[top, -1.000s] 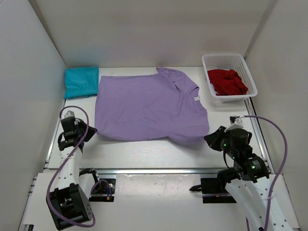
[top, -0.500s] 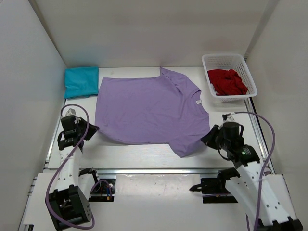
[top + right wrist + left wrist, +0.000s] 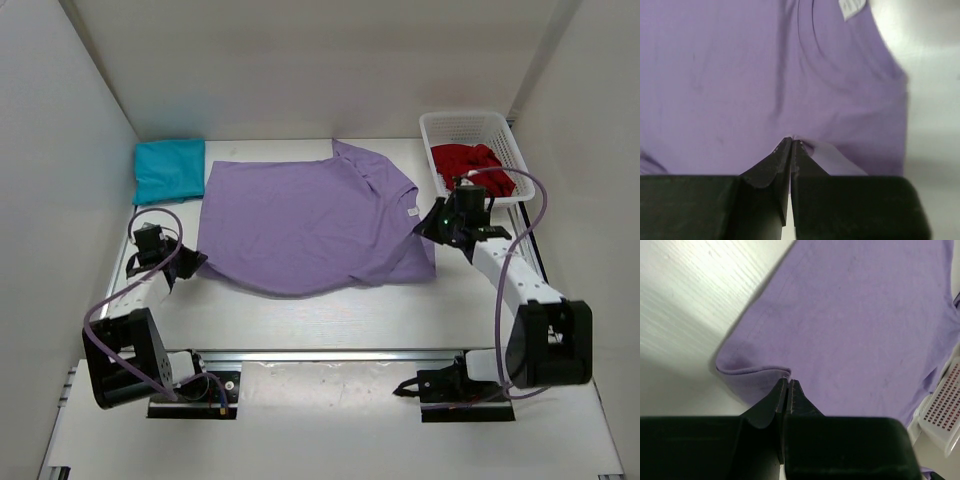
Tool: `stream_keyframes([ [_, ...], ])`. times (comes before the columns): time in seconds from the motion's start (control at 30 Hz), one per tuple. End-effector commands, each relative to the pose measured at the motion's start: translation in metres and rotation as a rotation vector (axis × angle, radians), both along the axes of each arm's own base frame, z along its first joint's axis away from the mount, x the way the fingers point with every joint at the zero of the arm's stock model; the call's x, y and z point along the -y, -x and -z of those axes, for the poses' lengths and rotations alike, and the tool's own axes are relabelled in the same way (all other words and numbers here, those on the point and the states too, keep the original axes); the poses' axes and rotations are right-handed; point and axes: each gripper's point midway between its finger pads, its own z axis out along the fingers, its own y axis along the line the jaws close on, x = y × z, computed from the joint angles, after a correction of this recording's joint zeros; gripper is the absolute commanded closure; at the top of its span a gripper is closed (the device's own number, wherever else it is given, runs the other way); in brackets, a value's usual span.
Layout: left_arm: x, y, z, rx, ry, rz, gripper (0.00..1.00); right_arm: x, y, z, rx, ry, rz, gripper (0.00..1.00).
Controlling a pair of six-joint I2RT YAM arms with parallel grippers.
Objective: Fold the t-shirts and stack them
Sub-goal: Fold the flattened tshirt in 1/3 of the way
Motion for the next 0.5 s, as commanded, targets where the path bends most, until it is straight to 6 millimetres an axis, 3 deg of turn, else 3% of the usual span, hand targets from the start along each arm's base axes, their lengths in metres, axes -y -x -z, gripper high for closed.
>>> stream_keyframes([
  [0.0, -0.014, -0.032, -0.031, 0.112, -0.037, -0.056, 1.0, 0.006, -0.046, -0.022, 0.114, 0.004, -0.001, 1.0],
  [0.07, -0.019, -0.035, -0.029, 0.11, -0.015, -0.079, 1.0, 0.01, -0.063, -0.032, 0.142, 0.008, 0.013, 1.0],
  [0.13, -0.027, -0.038, -0.029, 0.11, -0.016, -0.102, 1.0, 0.013, -0.076, -0.029, 0.139, 0.01, 0.013, 1.0],
  [0.2, -0.029, -0.045, -0.028, 0.109, -0.02, -0.103, 1.0, 0.012, -0.095, -0.042, 0.17, 0.024, 0.008, 1.0],
  [0.23, -0.027, -0.048, -0.025, 0.096, -0.02, -0.099, 1.0, 0.012, -0.097, -0.029, 0.133, 0.025, 0.001, 1.0],
  [0.3, -0.03, -0.057, -0.024, 0.085, -0.046, -0.097, 1.0, 0.012, -0.117, -0.038, 0.147, 0.03, -0.002, 1.0],
  [0.33, -0.027, -0.062, -0.021, 0.073, -0.044, -0.088, 1.0, 0.01, -0.121, -0.027, 0.122, 0.035, -0.014, 1.0],
  [0.4, -0.028, -0.069, -0.015, 0.053, -0.058, -0.085, 1.0, 0.011, -0.135, -0.035, 0.145, 0.033, -0.02, 1.0],
  [0.47, -0.031, -0.075, -0.007, 0.025, -0.066, -0.079, 1.0, 0.014, -0.145, -0.021, 0.118, 0.039, -0.014, 1.0],
])
